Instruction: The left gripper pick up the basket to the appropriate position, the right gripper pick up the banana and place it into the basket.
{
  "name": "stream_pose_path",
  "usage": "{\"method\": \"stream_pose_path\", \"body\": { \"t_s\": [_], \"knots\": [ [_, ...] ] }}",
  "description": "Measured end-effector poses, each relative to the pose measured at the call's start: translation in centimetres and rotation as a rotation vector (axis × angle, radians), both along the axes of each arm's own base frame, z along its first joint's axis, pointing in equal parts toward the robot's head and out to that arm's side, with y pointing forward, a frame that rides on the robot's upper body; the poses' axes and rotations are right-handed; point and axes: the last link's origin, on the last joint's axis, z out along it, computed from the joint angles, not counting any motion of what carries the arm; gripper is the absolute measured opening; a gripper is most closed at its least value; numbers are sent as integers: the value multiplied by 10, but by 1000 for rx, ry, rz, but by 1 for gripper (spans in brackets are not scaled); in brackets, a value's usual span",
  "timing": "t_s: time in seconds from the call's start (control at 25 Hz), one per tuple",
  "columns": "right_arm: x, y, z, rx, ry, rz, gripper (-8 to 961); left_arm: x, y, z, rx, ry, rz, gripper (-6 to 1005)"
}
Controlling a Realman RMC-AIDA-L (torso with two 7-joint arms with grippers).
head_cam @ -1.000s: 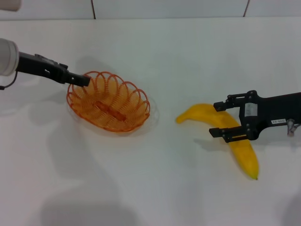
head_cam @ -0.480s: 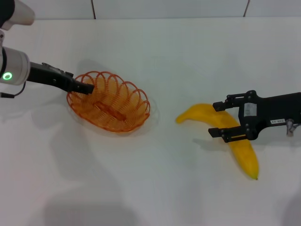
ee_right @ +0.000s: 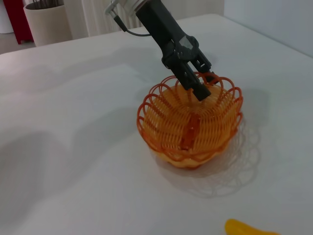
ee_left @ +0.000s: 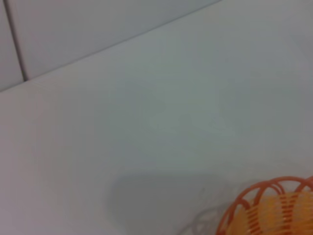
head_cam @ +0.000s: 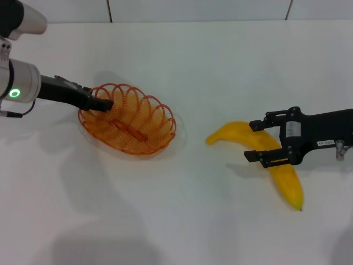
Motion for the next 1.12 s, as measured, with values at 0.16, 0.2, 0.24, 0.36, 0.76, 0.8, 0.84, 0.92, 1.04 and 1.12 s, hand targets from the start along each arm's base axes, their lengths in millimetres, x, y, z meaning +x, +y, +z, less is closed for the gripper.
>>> {"method": "stream_pose_path", "body": {
  "t_s": [0.16, 0.2, 0.24, 0.36, 0.76, 0.8, 0.84, 0.92, 1.04, 1.12],
  "knots": [
    [0, 0, 0, -2, 4, -1, 756, -1, 1, 0, 12, 1, 0, 756],
    [0, 0, 0, -2, 5, -2, 756, -2, 1, 0, 14, 1, 0, 751],
    [0, 0, 1, -2, 5, -4, 756, -2, 0, 0, 14, 1, 1, 717],
    [0, 0, 1, -3, 8, -10, 756, -2, 0, 0, 14, 0, 1, 616],
    [0, -1, 0, -8, 6, -11, 756, -1, -1, -3, 9, -12, -1, 214],
    [0, -1, 0, -7, 6, -11, 756, -1, -1, -3, 11, -17, -1, 182],
    [0, -1, 0, -7, 7, -12, 756, -1, -1, -3, 13, -22, -1, 150],
    [0, -1, 0, -6, 7, -13, 756, -2, -1, -2, 23, -40, 1, 113],
    [1, -2, 0, -6, 7, -15, 756, -2, -1, 1, 48, -80, -3, 107],
    [1, -2, 0, -6, 7, -15, 756, -2, -2, 3, 63, -109, -5, 105]
  ]
}}
